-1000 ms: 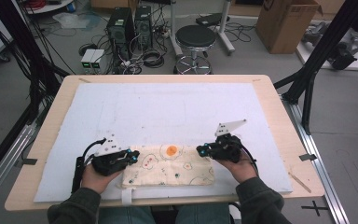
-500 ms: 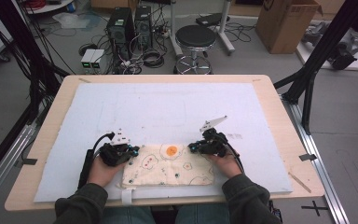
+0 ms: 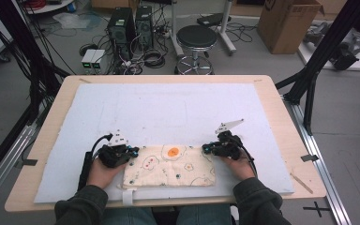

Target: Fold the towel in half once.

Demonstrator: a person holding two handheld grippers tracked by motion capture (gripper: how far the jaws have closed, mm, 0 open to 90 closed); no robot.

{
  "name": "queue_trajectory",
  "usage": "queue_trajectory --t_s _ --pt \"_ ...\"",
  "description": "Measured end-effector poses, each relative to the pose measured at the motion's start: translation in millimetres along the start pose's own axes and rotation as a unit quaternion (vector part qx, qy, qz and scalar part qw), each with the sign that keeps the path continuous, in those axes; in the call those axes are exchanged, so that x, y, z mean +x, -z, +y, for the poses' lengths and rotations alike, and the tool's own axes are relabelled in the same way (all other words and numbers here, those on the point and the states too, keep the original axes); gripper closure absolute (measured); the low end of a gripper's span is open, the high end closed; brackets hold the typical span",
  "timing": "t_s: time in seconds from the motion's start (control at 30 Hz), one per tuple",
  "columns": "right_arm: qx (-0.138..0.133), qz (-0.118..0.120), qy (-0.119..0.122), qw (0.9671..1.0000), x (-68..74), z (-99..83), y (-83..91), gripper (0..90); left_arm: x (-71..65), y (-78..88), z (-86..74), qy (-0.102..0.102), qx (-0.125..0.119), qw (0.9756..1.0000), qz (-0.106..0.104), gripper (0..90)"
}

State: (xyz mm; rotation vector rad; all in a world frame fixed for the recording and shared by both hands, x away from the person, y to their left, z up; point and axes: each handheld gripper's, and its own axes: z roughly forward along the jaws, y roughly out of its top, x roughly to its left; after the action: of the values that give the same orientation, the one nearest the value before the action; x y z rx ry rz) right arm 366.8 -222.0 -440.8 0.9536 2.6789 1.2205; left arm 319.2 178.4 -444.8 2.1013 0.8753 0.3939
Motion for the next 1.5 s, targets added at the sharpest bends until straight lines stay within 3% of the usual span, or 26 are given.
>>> queue_trajectory --t_s 0.27,0.47,0.63,0.83,1.3,1.5 --pt "-0.010 -0.004 0.003 0.9999 -1.5 -4.2 2.9 85.4 0.7 1.3 0.3 -0.008 0.001 1.0000 0.001 85.8" --pt "-0.023 -0.002 0.009 0.9997 1.2 -2.5 3.4 82.9 2.2 7.1 3.1 -0.009 -0.033 0.9994 0.009 83.5" --pt "-0.036 0.001 0.018 0.9992 5.6 0.4 5.1 82.1 5.4 0.8 1.5 -0.001 -0.017 0.9997 0.016 84.0" --pt "-0.012 -0.007 0.025 0.9996 5.2 -0.6 1.2 81.3 7.4 -1.3 1.1 0.004 -0.008 0.9998 0.017 84.3" --pt "-0.006 -0.010 0.029 0.9995 5.0 -2.1 0.3 78.1 5.9 0.4 1.9 0.004 -0.005 0.9999 0.015 80.9" --pt "-0.030 -0.007 0.038 0.9988 11.9 -1.1 5.5 71.2 5.9 7.4 3.8 0.008 -0.019 0.9998 0.006 74.3"
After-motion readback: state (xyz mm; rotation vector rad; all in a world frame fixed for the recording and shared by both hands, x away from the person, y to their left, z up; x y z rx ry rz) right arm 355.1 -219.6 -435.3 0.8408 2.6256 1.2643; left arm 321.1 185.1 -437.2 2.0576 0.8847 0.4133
